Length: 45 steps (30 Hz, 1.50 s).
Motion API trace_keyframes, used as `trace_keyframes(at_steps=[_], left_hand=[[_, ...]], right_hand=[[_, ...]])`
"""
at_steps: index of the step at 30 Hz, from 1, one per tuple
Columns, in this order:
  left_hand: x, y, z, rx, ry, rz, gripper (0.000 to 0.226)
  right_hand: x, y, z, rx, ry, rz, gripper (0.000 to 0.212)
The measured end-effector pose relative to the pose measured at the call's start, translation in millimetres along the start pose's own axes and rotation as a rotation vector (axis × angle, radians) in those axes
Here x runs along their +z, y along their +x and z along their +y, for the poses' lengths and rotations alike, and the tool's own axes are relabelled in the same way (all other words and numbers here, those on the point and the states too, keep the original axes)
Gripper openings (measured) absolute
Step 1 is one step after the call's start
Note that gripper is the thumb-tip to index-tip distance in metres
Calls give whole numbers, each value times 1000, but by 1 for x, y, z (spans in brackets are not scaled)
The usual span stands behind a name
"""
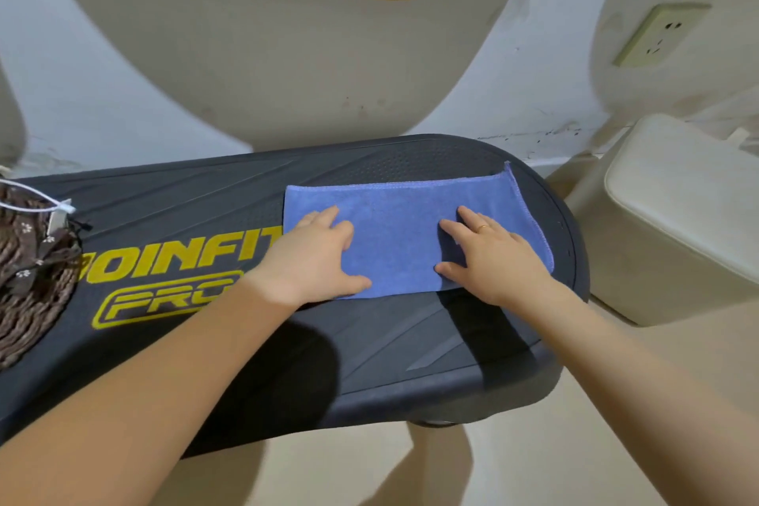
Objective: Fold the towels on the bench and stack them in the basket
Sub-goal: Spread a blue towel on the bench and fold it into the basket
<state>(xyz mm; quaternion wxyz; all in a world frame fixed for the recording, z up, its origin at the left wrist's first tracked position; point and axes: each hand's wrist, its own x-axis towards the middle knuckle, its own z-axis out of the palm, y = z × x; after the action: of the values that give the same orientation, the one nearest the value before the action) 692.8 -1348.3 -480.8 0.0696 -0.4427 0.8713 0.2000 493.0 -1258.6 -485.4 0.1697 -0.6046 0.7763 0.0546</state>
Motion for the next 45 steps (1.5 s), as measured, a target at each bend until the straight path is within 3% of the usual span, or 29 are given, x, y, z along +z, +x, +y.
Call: trace_keyframes(at_steps=[5,9,12,17,20,24,27,31,34,37,41,45], left_hand=[[-4,-6,4,-172,127,-121,56],[-5,-11,24,-149,281,43,57],[6,-13,51,-2,211,158,43],[29,-12,82,5,89,95,34],[35,-11,79,-26,105,123,36],[36,-11,75,-13,59,130,35],[34,-14,71,34,1,112,34],[24,-13,57,91,-204,56,36],[14,-10,45,-12,-596,72,44],[13,-3,35,-165,-938,85,44],[15,0,29,-99,-990,32,58],[13,10,29,-54,-848,-34,44]], right_hand=[[-5,-20,22,131,3,49,48],[-3,-35,34,291,110,187,30],[2,-42,43,445,342,280,29],[7,-47,37,584,760,285,47],[4,-39,39,638,856,273,31],[-17,-35,38,700,1283,233,22],[-28,-32,30,573,1203,334,22],[-36,-30,-5,278,905,453,15],[-30,-21,-36,100,682,398,10],[-15,-14,-59,79,548,320,11],[-2,-14,-73,105,364,248,20],[-1,-15,-74,50,243,159,28]])
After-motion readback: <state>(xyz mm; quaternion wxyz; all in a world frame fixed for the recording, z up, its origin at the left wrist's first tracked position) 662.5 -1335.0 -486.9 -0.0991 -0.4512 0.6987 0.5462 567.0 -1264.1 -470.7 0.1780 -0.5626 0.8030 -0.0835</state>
